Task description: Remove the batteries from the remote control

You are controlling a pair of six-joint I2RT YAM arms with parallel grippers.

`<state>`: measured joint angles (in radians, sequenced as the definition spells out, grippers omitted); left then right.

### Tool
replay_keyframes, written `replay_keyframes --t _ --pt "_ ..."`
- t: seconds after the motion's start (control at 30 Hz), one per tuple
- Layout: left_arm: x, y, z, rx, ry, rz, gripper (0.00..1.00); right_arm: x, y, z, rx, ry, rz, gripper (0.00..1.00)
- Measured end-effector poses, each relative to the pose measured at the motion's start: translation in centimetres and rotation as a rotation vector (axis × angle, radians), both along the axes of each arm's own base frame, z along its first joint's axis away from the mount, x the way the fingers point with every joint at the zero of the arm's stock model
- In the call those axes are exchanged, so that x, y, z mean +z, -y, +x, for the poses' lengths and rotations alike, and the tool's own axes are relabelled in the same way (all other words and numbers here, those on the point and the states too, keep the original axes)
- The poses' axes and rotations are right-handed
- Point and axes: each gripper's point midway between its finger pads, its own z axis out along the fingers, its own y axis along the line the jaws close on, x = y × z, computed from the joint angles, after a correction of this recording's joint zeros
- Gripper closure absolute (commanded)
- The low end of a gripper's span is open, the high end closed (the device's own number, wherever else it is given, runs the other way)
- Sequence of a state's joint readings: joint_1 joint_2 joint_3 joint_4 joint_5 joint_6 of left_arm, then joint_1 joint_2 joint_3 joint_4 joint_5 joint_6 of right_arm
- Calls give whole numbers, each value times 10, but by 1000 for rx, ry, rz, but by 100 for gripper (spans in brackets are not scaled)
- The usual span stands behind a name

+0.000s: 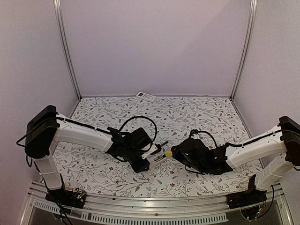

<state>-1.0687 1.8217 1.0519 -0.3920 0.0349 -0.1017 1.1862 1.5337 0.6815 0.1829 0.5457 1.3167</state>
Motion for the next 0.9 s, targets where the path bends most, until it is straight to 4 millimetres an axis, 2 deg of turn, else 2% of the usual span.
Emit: replay_keyframes --t 0.17,0.23,0.33,0.4,0.53,0.77,0.9 --pt "0 0 -1 -29 28 14 79 5 5 -6 38 10 -6 100" --pt "1 2 -3 -41 32 12 67 14 10 -9 58 25 -17 100" --pt "5 5 -4 -53 42 0 41 42 20 -12 77 71 -13 100" --pt "9 6 -3 -61 51 -10 26 58 29 -12 72 102 -16 100" --pt "32 11 2 -47 71 -71 10 72 54 -4 41 132 -59 100" --pt "83 13 17 -11 91 -218 6 68 109 24 -27 138 -145 100" --pt "105 6 43 57 92 -285 6 57 127 39 2 102 -171 100"
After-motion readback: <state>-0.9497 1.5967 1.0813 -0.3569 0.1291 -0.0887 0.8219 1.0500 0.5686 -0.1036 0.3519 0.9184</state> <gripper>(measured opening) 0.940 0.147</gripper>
